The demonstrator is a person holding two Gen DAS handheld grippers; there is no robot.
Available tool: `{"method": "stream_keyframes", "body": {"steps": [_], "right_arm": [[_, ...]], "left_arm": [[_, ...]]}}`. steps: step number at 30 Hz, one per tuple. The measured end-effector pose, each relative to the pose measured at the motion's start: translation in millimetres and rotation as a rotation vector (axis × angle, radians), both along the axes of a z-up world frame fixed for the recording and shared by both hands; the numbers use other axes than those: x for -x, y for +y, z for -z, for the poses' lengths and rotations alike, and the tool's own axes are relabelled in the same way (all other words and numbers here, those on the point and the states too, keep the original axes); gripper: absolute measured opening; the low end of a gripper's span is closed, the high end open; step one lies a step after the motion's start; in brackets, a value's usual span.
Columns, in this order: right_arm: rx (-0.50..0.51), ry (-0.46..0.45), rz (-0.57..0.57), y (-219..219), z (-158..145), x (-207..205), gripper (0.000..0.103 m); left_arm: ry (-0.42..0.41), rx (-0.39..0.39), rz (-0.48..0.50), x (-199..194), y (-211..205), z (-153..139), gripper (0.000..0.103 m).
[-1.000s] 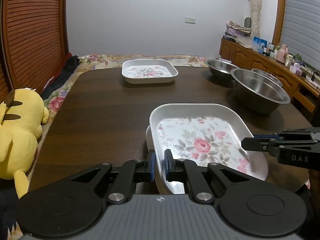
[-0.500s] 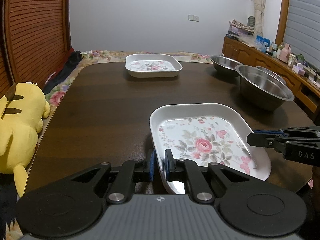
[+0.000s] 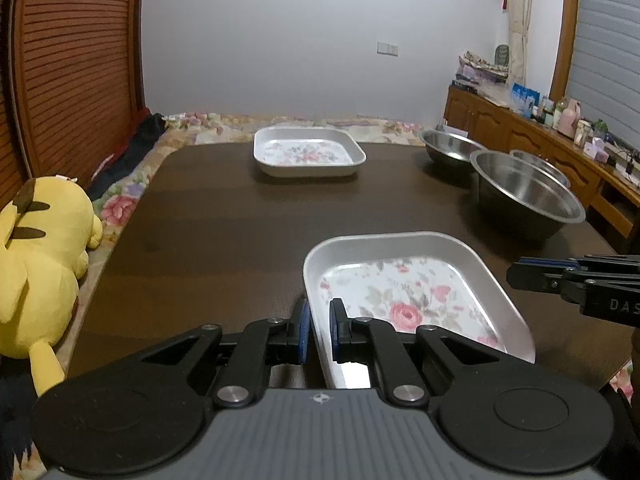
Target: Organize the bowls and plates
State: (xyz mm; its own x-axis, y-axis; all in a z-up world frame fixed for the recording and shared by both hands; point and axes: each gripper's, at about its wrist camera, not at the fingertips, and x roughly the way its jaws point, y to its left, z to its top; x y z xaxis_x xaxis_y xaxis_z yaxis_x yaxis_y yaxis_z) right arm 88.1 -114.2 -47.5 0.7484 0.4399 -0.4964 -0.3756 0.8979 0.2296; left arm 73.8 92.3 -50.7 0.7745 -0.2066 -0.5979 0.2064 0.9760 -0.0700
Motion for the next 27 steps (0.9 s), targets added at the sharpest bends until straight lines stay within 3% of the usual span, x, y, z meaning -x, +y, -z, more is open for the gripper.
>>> {"method": "stream_keyframes", "body": {"steps": [14,22,23,25,27], "right_arm": [[0.003,-0.060,-0.003,-4,-27,-4,0.014],[0.058,-0.094,-0.014,-4,-50,-40,0.014],[0.067,-0.102,-0.014,-4,-54,-46,0.014],[0.083,-0.114,-0.016,-2,-62,-59,0.015],[0.091,-0.115,-0.020,0,-68,-73,0.020]], "left_arm": [[-0.070,-0.013,0.018,-10,0,-26,0.023],[-0.103,-0.031,0.028,-53,3,-40,0.024],[-0.104,-0.032,0.025,-61,4,-41,0.026],[-0.109,-0.036,0.020,-76,8,-44,0.043],[-0.118,-0.038,0.018,-91,11,-47,0.046]]}}
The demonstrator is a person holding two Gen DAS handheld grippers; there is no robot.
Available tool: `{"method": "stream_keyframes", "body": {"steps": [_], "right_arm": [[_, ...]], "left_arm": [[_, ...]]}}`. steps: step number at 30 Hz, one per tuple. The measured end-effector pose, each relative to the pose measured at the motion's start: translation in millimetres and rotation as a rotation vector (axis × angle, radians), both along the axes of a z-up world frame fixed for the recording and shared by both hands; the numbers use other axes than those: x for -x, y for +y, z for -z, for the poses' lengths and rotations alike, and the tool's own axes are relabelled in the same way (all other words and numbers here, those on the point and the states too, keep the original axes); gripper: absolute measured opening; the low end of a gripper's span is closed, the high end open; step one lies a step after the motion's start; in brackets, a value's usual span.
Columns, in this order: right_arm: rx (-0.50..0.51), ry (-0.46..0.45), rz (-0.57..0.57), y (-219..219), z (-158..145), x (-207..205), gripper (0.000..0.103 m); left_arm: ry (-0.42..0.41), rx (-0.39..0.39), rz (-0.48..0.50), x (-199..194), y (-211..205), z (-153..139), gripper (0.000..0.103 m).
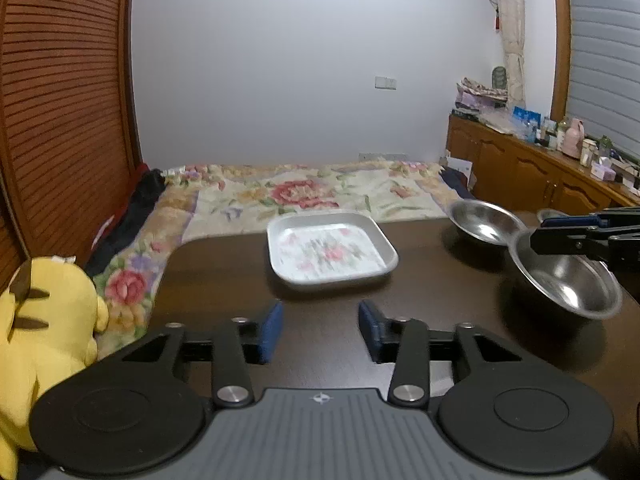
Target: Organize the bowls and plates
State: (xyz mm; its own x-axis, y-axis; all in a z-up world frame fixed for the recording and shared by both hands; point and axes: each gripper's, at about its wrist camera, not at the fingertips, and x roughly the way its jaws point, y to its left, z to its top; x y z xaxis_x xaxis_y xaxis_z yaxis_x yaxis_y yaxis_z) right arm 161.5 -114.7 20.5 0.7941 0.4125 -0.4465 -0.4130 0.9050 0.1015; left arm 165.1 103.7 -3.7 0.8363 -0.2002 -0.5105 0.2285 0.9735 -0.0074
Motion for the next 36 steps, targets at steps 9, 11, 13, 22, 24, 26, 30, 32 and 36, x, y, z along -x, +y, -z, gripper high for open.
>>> {"method": "stream_keyframes", "body": {"steps": [9,11,13,22,24,26,30,32,36], "right_arm": [[0.096,0.091,-0.072,24,0,-73,0.043],[0.098,0.140,-0.082,28,4,-93,0.043],[0.100,0.178,-0.094,33,10,-108,0.043],[0.110,0.339,-0.060,47,37,-169,0.041],[0.115,0.357,-0.054,48,40,-179,0.040],[0.123,0.369,-0.049,49,42,-185,0.040],[0.115,0.396,-0.047,50,45,-198,0.039],[0.115,0.404,-0.047,51,47,-202,0.038],[0.112,0.438,-0.047,53,54,-210,0.032]], "left_arm": [[0.040,-0.024,-0.011,-71,13,6,0.047],[0.058,-0.029,-0.013,-87,16,11,0.047],[0.076,-0.026,-0.013,-99,18,16,0.047],[0.140,-0.007,0.018,-147,16,36,0.042],[0.153,0.003,0.017,-157,17,40,0.039],[0.165,0.014,0.017,-165,17,44,0.037],[0.173,0.014,0.019,-173,17,47,0.035],[0.179,0.013,0.021,-176,17,48,0.033],[0.196,0.015,0.023,-178,17,54,0.029]]}}
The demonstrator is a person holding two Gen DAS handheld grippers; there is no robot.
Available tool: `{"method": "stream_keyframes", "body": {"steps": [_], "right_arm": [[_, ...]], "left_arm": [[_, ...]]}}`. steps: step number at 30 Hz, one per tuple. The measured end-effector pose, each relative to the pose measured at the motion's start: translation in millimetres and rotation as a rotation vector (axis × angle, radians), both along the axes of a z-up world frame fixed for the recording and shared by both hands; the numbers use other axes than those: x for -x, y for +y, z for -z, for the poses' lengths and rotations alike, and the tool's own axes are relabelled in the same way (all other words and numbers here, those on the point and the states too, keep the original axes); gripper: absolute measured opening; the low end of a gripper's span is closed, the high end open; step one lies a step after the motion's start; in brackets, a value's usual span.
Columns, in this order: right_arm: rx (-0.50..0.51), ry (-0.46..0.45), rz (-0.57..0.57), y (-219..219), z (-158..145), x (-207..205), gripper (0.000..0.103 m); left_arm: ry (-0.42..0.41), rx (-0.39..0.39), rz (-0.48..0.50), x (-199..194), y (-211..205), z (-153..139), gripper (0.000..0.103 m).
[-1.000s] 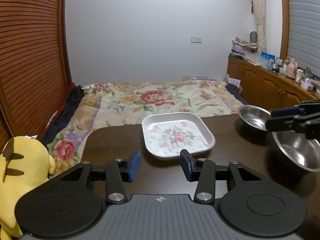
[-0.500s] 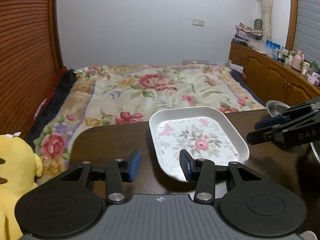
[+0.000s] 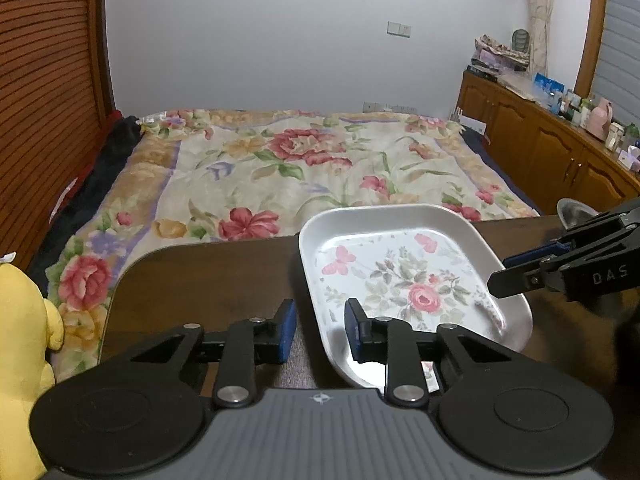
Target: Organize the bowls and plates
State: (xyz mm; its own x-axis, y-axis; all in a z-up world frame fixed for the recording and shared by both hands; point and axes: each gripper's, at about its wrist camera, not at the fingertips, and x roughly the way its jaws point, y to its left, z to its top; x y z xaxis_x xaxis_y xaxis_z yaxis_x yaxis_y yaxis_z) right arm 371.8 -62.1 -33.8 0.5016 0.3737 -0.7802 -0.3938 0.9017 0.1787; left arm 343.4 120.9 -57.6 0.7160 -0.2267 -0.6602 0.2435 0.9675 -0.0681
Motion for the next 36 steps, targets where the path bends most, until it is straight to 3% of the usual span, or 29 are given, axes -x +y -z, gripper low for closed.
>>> {"method": "stream_keyframes", "body": {"steps": [4,15,17,29,36], "right_arm": [[0.028,0.015,-0.015,4,5,-1,0.021],[0.034,0.019,-0.013,5,10,-5,0.019],[0.034,0.025,-0.019,6,11,-5,0.013],[0.042,0.019,-0.020,8,10,-3,0.013],[-0.001,0.011,0.009,-1,-1,6,0.012]], "left_arm": [[0.020,0.012,-0.001,-1,1,6,0.024],[0.027,0.056,0.011,-1,3,8,0.016],[0.027,0.057,0.009,-1,2,8,0.016],[0.043,0.053,0.021,3,0,3,0.015],[0.004,0.036,0.036,23,-2,-27,0.015]]}}
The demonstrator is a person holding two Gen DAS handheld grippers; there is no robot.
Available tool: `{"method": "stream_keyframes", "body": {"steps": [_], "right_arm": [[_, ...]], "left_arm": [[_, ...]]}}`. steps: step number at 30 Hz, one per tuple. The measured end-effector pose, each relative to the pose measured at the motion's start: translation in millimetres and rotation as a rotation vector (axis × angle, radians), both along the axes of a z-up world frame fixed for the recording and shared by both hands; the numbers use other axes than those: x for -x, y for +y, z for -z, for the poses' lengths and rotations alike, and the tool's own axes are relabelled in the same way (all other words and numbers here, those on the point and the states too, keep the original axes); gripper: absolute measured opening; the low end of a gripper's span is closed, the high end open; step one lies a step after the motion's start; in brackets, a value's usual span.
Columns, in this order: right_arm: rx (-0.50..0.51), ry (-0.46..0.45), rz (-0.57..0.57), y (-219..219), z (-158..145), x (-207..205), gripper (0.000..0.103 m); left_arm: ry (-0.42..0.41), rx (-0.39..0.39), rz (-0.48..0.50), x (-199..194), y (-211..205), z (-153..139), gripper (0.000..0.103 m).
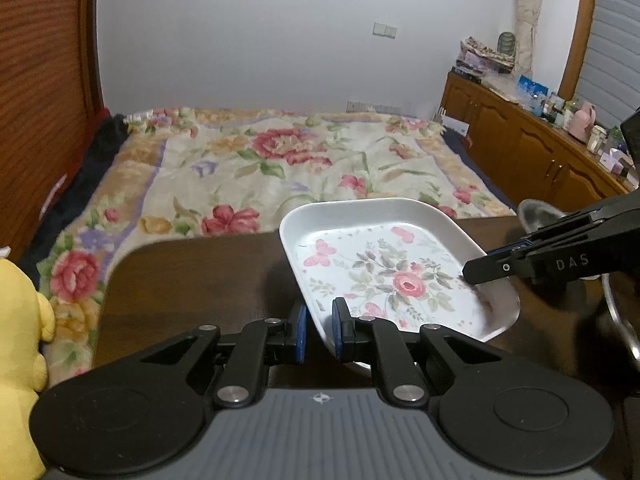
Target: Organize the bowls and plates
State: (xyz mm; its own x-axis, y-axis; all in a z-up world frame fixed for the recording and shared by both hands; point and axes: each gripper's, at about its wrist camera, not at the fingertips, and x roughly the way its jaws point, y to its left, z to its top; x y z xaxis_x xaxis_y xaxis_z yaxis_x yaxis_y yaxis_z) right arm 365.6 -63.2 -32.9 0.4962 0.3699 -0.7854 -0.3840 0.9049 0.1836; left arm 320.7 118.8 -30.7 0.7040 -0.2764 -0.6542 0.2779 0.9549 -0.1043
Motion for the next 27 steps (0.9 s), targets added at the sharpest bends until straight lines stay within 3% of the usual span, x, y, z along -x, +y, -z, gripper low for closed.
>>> {"method": "stream_keyframes", "body": {"steps": [12,27], "right_arm": [[-0.067,-0.138,0.008,-12,-64,56,0.011],[-0.079,-0.249,0.002,-28,-104,124,0.011]], "left_arm": [[-0.124,-0.001,0.002,63,-7,-64,0.015],[-0.202,-0.009,0.028,135,-12,-110,0.016]]}}
